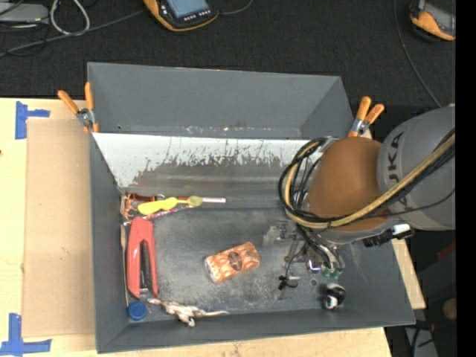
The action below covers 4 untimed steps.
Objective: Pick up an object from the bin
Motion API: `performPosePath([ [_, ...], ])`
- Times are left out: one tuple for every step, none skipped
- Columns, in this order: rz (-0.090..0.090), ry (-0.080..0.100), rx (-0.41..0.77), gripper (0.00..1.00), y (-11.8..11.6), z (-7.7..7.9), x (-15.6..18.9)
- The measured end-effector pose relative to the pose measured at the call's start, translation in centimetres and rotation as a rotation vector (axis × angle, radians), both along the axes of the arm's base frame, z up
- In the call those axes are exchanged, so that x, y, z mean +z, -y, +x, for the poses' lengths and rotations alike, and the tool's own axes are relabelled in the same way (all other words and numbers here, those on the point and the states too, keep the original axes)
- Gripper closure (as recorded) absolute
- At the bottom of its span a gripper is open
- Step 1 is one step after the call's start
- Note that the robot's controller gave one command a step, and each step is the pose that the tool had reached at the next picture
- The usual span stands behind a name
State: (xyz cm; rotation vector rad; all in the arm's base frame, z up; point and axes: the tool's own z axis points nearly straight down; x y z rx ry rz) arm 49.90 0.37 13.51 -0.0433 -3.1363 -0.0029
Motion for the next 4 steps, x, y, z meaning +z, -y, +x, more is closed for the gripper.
performPosePath([
  [-0.003, 0.001, 0.137, 1.00, -5.3, 1.6, -5.4],
  [-0.003, 0.001, 0.138, 1.00, -5.3, 1.6, -5.4],
  [-0.003, -0.006, 0.134, 1.00, -4.9, 1.3, 0.4],
  [-0.003, -0.011, 0.102, 1.00, -5.5, 2.0, 8.8],
])
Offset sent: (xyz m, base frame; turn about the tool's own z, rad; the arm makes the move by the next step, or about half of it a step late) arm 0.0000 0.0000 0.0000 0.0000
